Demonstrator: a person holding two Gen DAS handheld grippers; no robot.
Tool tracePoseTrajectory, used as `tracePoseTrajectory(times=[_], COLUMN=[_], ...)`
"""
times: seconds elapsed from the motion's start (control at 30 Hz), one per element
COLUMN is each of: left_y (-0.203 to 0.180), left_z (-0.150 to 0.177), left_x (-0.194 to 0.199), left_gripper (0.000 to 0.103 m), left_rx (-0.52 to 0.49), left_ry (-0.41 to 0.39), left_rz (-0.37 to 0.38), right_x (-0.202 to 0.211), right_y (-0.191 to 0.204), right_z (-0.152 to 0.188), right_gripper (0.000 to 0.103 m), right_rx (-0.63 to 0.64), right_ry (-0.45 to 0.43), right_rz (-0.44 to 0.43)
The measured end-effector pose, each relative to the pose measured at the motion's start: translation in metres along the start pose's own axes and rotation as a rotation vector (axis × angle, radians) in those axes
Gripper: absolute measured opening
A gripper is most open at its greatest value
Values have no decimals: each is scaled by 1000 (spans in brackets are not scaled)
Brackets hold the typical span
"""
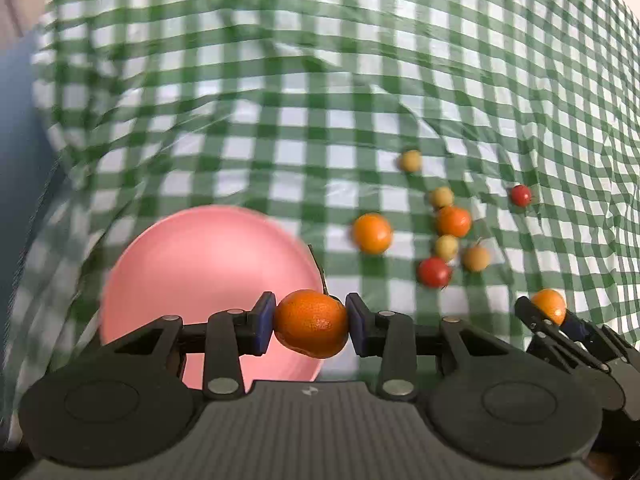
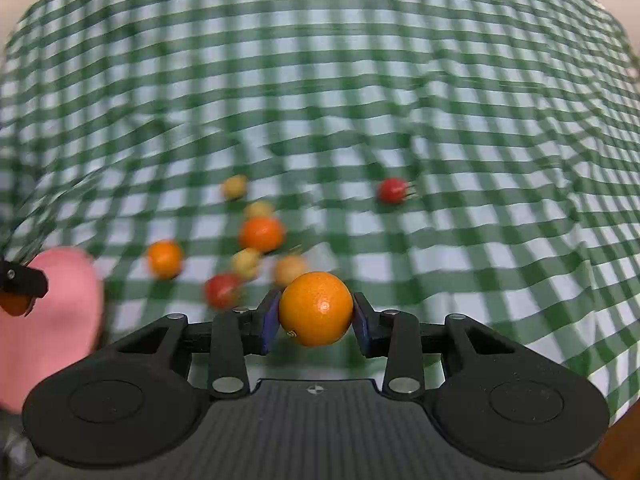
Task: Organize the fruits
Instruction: 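Carry the stemmed tangerine with the left tool over the pink plate while the right tool carries its tangerine there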
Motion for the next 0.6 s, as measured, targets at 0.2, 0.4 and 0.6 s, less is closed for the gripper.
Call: tracePoseTrajectory(times=[0.2,0.4,0.6], left_y=[36,57,68], left_z=[31,51,66], left_x=[30,49,71], left_gripper=[42,42,42], left_rx=[54,97,118], left_ry=[-18,-27,-53], left_rz=[-22,-33,-38], right_x=[25,59,84], right_y=[38,68,88], right_z=[10,14,21], right_gripper=[39,39,39], right_rx=[33,86,116], right_ry=[11,-20,-24], right_rz=[-54,-108,-138])
Point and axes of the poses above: each gripper's, at about its wrist camera, not at the fingertips, and x roughly against the way its jaws point, y to its left, z to its underside, the point moved 5 cm from there along -x, roughly the way its jaws point, and after that the axes turned 11 degrees about -x, right-handed, at the moved point
